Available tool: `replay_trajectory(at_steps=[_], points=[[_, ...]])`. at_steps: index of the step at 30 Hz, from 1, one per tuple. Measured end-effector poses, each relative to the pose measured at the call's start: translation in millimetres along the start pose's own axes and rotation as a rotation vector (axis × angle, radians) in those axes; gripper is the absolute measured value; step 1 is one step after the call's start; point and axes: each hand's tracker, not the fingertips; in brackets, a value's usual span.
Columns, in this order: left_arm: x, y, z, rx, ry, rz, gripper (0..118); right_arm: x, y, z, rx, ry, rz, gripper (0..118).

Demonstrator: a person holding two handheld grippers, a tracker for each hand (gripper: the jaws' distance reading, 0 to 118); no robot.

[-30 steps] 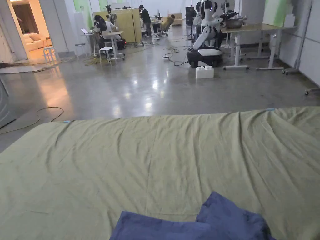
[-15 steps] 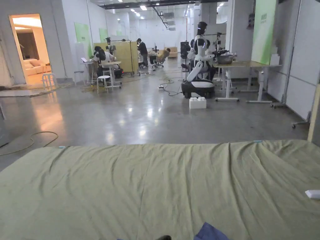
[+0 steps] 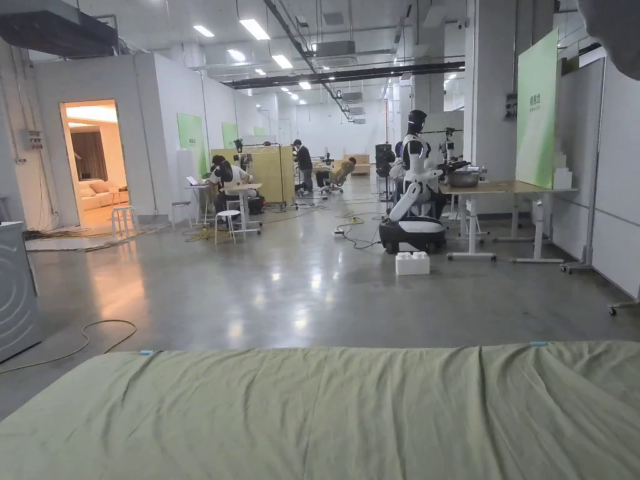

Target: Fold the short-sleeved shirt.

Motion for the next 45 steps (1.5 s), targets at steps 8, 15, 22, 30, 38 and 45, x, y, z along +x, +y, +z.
replay_trajectory(at_steps=[8,15,22,30,38,45], points=[[-1.9,-1.3,-1.7,-0.039,0.010,-0.007,0,-4.9,0.6,-0.6,-0.001,-0.022,0.031,0],[-12.4,-1.2,-12.5,-0.063,-0.002,0.064,0,-4.0,-2.3,-7.8,-0.022,-0.030,0.005,0],[-35.5,-32.8,-80.0,-0.256,-0.040,0.200,0,8.4,-27.4,-31.2,-0.126,-0.023,-0.005,0],[-67.5,-127.6,-253.0,-0.463,-0.100,0.300,71,31.0,-68.9,-65.2,-0.303,-0.045,-0.033,0],[-76.8,-242.7,-428.5,-0.745,-0.047,0.204,72,53.0,-94.5,-80.6,-0.411,-0.131,-0.053,0],[-65.8,-262.2,-453.1,-0.826,0.004,0.080,26,71.1,-115.0,-82.7,-0.490,-0.185,-0.097,0]])
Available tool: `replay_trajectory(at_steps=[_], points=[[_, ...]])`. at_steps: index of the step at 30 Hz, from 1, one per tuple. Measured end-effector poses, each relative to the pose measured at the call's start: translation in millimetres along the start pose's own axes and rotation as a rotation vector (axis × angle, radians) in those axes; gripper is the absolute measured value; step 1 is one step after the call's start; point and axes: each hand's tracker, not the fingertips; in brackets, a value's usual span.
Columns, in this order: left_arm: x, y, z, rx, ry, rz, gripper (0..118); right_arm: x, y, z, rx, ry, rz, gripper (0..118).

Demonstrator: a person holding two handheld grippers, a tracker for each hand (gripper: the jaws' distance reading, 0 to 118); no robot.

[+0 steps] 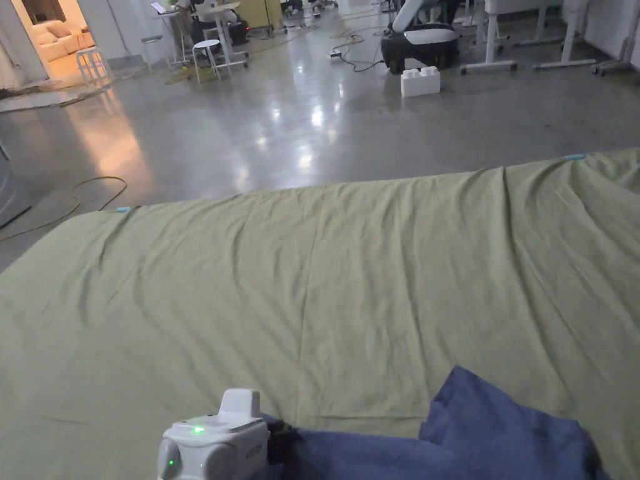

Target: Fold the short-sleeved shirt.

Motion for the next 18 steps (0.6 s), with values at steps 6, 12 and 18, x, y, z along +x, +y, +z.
replay_trajectory(at_steps=[6,12,18], points=[[14.1,2.6,0.1,-0.060,0.017,-0.075,8,5.0,40.8,-35.6,0.013,0.072,-0.014,0],[14.0,16.7,-13.8,-0.181,0.008,-0.045,8,-11.8,150.7,-153.2,-0.061,0.218,0.147,63],[19.5,22.4,-22.3,-0.214,0.025,-0.136,8,-30.1,193.4,-312.3,-0.336,0.195,0.269,82]])
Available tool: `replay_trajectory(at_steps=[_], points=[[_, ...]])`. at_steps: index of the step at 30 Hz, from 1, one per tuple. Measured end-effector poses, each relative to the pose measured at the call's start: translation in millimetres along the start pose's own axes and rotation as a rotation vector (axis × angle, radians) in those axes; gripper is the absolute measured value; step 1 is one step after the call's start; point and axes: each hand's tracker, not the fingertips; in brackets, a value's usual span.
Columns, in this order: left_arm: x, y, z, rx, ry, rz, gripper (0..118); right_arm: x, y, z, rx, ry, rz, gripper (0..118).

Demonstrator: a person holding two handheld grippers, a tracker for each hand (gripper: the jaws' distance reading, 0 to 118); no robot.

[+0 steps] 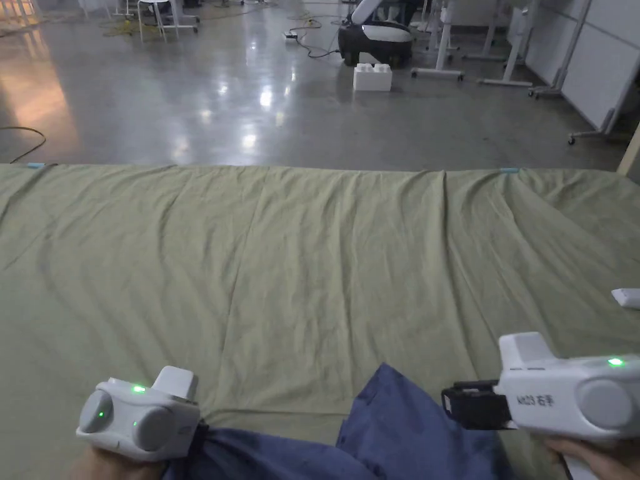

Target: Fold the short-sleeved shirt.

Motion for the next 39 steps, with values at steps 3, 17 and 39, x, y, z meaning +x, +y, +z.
replay_trajectory(at_steps=[3,17,39], points=[[-2.5,-3.0,0.2,0.005,-0.006,0.006,8,5.9,-2.1,-54.1,-0.193,-0.049,0.056,74],[-32.2,-31.8,98.4,0.303,-0.159,0.151,4,-31.5,-34.5,23.9,-0.030,-0.027,0.079,2],[-73.4,-84.0,520.2,0.983,-0.014,0.157,4,-35.8,-8.8,430.7,0.865,-0.268,-0.077,2]])
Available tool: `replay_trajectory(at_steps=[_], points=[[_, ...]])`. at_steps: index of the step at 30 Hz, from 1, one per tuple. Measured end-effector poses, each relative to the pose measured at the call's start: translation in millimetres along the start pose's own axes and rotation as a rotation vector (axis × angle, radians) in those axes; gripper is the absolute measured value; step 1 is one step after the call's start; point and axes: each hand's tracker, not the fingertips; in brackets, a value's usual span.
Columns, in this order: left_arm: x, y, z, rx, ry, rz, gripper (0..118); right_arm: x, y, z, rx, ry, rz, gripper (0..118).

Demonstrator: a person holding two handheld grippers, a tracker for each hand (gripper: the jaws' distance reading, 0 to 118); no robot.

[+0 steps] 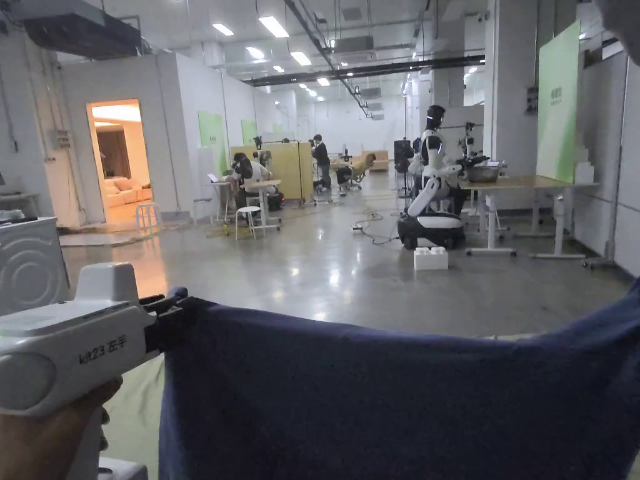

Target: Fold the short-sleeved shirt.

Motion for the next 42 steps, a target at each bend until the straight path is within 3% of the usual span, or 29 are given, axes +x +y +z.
replay_trajectory(at_steps=[8,9,10,14,15,17,18,20,27,32,42], points=[[4.8,59.7,17.9,0.105,0.051,-0.030,4,-12.0,82.2,9.2,0.202,-0.064,0.119,2],[2.5,63.1,16.0,0.100,0.051,-0.006,4,-5.5,65.6,10.1,0.201,-0.074,0.117,2],[0.7,66.5,14.2,0.106,0.056,0.004,4,-9.6,75.1,0.6,0.172,-0.010,0.101,2],[-8.5,74.4,4.4,0.121,0.080,0.022,4,-4.3,77.7,-6.2,0.226,-0.060,0.127,2],[-11.3,75.9,-0.3,0.116,0.084,0.022,4,-18.8,116.7,-13.7,0.166,-0.119,0.085,2],[-12.4,78.3,-5.8,0.117,0.086,0.024,4,-19.1,130.8,-28.3,0.181,-0.121,0.084,2],[-11.3,80.2,-8.8,0.120,0.087,0.020,4,-28.7,145.1,-26.1,0.259,-0.081,0.158,2],[-12.7,82.7,-15.2,0.122,0.095,0.015,4,-31.0,152.1,-33.6,0.263,-0.099,0.171,2],[-22.3,81.8,-38.1,0.120,0.099,0.027,4,-51.7,159.2,-25.2,0.287,-0.132,0.194,2],[-27.4,83.5,-62.4,0.153,0.031,0.064,4,-54.3,159.3,-50.6,0.266,-0.148,0.194,2],[-34.0,99.8,-122.0,0.135,0.077,0.070,4,-62.4,173.9,-102.6,0.279,-0.178,0.178,2]])
